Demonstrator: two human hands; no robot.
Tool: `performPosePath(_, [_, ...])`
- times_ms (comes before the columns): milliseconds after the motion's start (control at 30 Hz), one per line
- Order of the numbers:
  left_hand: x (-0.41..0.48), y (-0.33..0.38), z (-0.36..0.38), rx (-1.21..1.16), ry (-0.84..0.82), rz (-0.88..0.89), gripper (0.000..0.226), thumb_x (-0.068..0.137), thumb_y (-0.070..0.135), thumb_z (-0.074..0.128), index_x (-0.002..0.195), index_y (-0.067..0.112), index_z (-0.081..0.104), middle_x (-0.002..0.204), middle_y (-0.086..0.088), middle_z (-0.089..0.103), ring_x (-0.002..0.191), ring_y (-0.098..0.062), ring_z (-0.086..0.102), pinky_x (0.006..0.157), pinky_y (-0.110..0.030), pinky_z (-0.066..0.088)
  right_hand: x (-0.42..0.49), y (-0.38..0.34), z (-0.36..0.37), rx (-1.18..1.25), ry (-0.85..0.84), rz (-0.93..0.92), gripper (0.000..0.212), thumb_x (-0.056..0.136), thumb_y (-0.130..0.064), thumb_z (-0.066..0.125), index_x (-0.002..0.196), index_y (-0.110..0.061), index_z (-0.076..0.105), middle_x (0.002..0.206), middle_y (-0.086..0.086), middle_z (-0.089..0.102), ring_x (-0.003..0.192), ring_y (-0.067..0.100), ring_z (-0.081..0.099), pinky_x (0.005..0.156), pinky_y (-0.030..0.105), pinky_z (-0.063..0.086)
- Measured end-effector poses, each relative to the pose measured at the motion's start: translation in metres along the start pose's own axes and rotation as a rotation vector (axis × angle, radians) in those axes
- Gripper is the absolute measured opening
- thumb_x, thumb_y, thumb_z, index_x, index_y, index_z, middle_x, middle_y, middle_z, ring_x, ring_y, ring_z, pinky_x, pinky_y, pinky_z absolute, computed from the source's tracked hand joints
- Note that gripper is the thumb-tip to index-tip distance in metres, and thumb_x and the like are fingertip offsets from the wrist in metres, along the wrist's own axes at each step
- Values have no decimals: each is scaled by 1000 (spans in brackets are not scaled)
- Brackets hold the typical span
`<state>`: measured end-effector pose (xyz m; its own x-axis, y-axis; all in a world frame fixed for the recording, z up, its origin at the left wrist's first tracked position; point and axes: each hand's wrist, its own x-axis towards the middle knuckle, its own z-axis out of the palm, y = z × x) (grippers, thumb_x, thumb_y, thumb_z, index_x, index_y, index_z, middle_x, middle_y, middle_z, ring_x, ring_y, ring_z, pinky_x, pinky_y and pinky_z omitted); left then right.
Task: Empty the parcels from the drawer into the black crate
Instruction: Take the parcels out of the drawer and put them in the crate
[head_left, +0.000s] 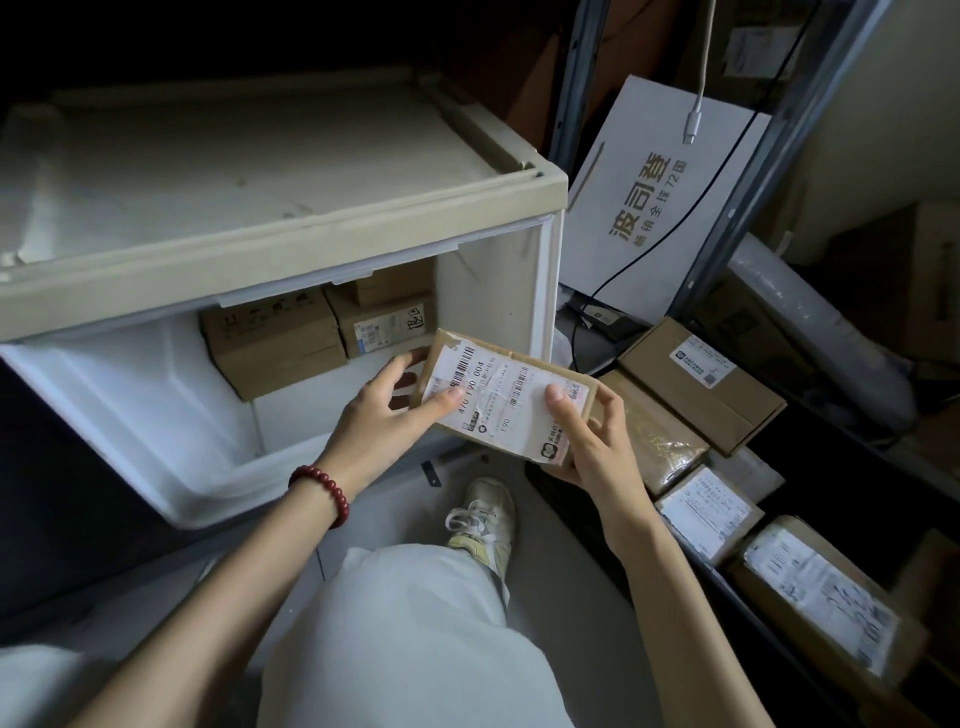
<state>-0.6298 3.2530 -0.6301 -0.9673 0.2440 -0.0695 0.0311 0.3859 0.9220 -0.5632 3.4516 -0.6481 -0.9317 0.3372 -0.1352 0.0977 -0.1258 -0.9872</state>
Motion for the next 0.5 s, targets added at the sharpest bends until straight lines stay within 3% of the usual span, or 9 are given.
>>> performPosePath(100, [2, 11, 5, -74, -107, -2, 55, 75, 52, 69, 122, 53, 41, 122, 17, 60, 124, -10, 49, 101, -34, 43, -1, -8, -13, -43, -16, -8, 69, 68, -60, 65, 129, -34, 43, 91, -6, 74, 82, 7, 71, 63, 28, 60])
performPosePath(167, [5, 19, 10, -94, -153, 11, 54, 72, 49, 72, 116, 56, 40, 103, 26, 66, 115, -10, 58, 91, -32, 53, -1, -12, -25, -64, -4, -13, 64, 66, -63, 64, 123, -37, 48, 93, -4, 74, 81, 8, 71, 62, 28, 60])
performPosePath(233, [6, 29, 18, -73, -158, 42, 50, 76, 44, 73, 113, 57, 42, 86, 38, 63, 106, -5, 61, 79, -22, 55, -2, -16, -39, -53, 12, -8, 51, 73, -60, 64, 117, -38, 51, 88, -9, 74, 78, 8, 72, 60, 28, 59])
performPosePath(300, [8, 42, 28, -51, -177, 67, 49, 77, 46, 73, 114, 56, 43, 91, 37, 63, 103, -6, 63, 77, -21, 53, -4, -19, -54, -32, 38, 2, 38, 81, -53, 62, 114, -37, 51, 81, -15, 72, 74, 5, 71, 59, 29, 59])
performPosePath(400, [18, 71, 48, 50, -262, 110, 56, 75, 53, 71, 121, 51, 40, 112, 21, 61, 104, -9, 61, 84, -31, 52, -11, -28, -81, -3, 103, 0, 32, 84, -52, 61, 110, -37, 52, 80, -15, 72, 71, 6, 70, 57, 29, 59])
performPosePath(500, [28, 113, 71, 181, -363, 182, 57, 77, 54, 69, 122, 48, 35, 101, 27, 54, 90, 3, 56, 71, -20, 49, -18, -43, -109, 18, 180, -42, 44, 77, -58, 62, 114, -36, 51, 89, -9, 72, 73, 10, 71, 59, 32, 60])
